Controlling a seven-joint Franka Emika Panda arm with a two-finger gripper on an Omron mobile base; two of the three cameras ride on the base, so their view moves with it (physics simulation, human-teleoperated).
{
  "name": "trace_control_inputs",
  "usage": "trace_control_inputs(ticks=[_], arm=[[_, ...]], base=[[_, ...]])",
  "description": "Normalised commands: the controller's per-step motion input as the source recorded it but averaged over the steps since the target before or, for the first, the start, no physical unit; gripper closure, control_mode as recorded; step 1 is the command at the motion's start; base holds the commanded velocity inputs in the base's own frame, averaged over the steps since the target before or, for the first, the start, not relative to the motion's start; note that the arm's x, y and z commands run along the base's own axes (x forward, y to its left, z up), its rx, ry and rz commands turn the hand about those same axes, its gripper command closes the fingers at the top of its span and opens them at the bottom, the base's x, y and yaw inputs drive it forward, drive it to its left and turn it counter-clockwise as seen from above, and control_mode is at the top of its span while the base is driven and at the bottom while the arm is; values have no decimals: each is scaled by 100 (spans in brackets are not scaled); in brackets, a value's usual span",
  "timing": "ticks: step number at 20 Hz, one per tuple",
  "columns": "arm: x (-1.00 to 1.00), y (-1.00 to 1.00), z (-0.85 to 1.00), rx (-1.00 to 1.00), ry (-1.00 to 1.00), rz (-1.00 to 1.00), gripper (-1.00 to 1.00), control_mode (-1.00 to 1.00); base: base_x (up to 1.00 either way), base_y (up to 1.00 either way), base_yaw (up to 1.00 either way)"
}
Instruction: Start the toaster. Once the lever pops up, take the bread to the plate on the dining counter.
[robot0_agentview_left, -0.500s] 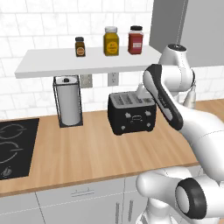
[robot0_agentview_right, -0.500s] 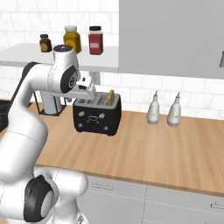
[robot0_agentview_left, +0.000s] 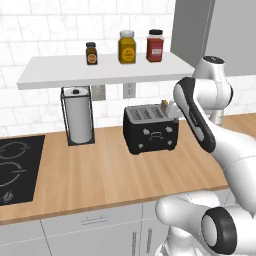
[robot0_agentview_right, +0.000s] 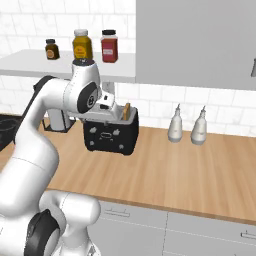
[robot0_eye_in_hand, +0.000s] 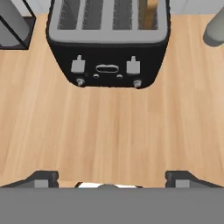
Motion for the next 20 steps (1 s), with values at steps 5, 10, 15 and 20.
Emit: trace_control_inputs(ticks=[5,10,15,20], arm=[[5,-5,-43,0,-2,0,-100,-100],[35,0,-50,0,0,0,100,-100],[25,0,-18,2,0,0,100,-100],[0,-1,-8,2,0,0,100,-100]], base=[[0,0,0],[0,0,0],[0,0,0],[0,0,0]])
